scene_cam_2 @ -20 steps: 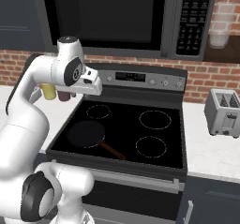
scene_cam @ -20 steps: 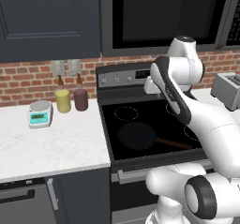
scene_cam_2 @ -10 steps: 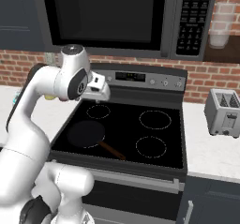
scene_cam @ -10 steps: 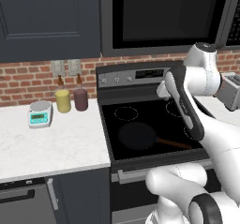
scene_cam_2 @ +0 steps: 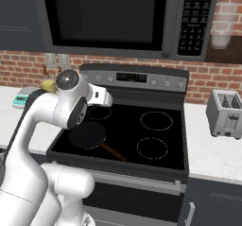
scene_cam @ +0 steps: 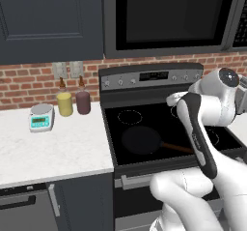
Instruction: Turn off the front left burner of the stove.
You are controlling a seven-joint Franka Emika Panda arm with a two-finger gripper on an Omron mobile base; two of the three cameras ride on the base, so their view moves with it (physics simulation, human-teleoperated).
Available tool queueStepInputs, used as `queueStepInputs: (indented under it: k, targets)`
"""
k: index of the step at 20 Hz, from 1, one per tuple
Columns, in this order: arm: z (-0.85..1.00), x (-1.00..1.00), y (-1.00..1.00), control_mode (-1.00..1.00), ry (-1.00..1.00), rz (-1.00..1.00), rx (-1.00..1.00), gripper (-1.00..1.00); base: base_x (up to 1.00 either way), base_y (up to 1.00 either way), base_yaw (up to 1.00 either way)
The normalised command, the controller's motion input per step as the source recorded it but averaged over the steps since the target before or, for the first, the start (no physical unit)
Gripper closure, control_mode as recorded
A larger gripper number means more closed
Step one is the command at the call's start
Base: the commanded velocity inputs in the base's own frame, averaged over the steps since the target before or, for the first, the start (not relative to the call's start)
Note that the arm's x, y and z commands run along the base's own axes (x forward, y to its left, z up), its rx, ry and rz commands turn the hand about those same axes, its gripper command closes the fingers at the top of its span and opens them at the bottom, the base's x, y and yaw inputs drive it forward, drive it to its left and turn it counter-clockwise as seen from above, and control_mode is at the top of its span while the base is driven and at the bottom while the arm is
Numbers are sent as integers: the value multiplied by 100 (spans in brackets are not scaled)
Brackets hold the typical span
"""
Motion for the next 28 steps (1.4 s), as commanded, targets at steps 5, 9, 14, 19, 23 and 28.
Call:
queueStepInputs:
  k: [5, 9, 14, 19, 23, 28]
  targets:
    - [0, 20, 42, -100, -10, 0, 0, -100, 0, 0, 0]
    - [7, 15, 47, -100, -9, 0, 0, -100, 0, 0, 0]
    - [9, 11, 59, -100, -6, -5, 0, -100, 0, 0, 0]
    - [4, 22, 68, -100, -4, -7, 0, -100, 0, 0, 0]
    - [7, 32, 65, -100, -1, -7, 0, -100, 0, 0, 0]
    - [3, 45, 37, -100, 0, 0, 0, -100, 0, 0, 0]
